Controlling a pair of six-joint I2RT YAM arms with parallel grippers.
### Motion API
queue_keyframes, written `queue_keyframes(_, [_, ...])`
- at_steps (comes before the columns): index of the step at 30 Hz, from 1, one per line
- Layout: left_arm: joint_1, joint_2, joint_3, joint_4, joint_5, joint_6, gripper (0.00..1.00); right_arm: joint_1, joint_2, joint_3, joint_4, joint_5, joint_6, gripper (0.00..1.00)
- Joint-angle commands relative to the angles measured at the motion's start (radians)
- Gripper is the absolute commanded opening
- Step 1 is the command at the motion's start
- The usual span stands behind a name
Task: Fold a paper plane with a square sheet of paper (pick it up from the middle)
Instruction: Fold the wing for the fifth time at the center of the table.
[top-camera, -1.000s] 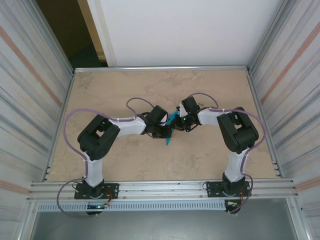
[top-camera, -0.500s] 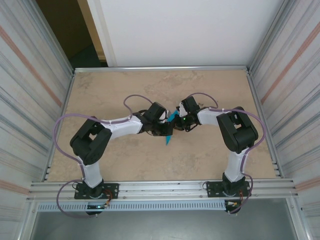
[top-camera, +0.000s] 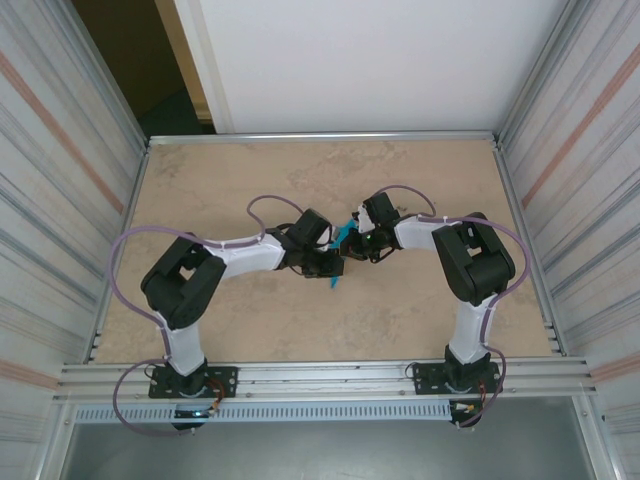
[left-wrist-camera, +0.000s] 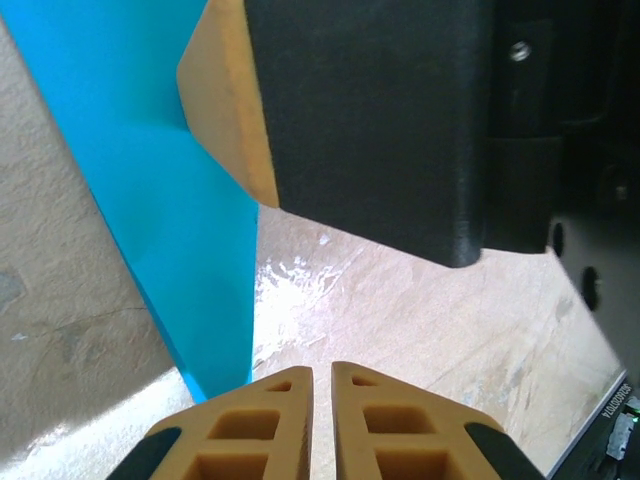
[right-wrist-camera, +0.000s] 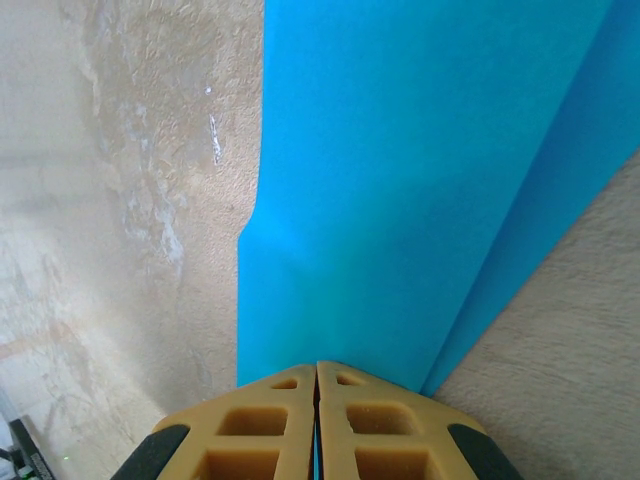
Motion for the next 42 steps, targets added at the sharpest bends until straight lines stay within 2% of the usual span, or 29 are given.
queue_keyframes(1, [-0.008,0.025,-0.002,-0.024,-0.002,-0.012,0.14,-0.002,0.06,-0.008,-0.054,0.06,0.016,0.08])
queue_keyframes(30, [-0.022,0.048,-0.094,0.019,-0.025,-0.058,0.13,-0.012,0.088,-0.01,-0.06,0.074,0.041,0.08])
queue_keyframes(42, [-0.066,-0.07,-0.228,0.022,-0.014,-0.108,0.13,-0.017,0.106,-0.01,-0.069,0.082,0.054,0.08])
